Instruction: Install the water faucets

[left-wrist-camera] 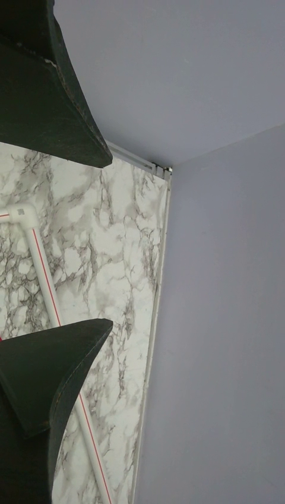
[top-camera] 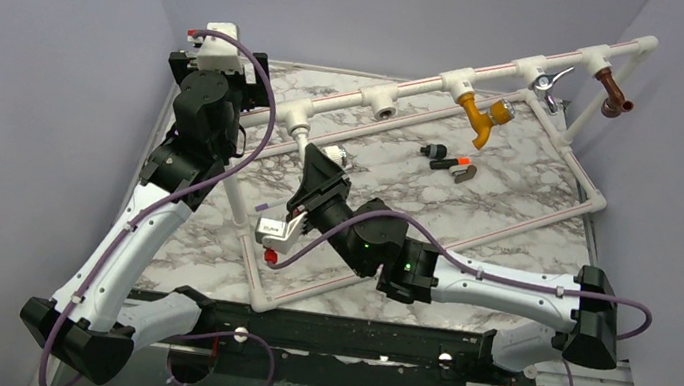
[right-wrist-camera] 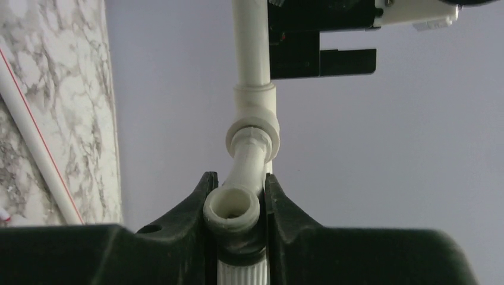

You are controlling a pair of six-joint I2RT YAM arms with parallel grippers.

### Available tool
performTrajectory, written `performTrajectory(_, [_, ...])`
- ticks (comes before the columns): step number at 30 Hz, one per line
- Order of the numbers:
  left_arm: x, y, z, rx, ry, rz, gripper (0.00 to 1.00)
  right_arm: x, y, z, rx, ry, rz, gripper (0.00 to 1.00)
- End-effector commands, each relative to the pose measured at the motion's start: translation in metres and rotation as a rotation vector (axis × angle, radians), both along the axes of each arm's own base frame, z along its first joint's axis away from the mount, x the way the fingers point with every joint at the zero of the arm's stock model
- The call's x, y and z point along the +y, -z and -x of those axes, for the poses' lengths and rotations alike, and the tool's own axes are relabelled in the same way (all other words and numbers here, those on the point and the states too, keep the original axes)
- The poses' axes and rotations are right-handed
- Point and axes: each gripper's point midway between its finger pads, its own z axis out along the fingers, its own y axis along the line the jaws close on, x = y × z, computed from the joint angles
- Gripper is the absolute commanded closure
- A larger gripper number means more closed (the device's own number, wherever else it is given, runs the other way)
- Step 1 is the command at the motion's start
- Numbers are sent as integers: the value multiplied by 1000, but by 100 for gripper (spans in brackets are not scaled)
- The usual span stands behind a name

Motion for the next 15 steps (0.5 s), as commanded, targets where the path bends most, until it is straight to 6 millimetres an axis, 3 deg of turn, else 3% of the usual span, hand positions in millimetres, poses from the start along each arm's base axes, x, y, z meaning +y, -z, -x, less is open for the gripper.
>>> performTrajectory(1, [-5,0,1,12,33,-4,1,-2,-3,-5,2,38,-76,92])
performTrajectory(3, [-6,-1,2,11,36,-3,1,-5,-9,-7,15,48,-175,99])
performTrajectory(15, [-6,-6,7,-14,47,14,1,-30,-29,-12,327,-13,-1018,99])
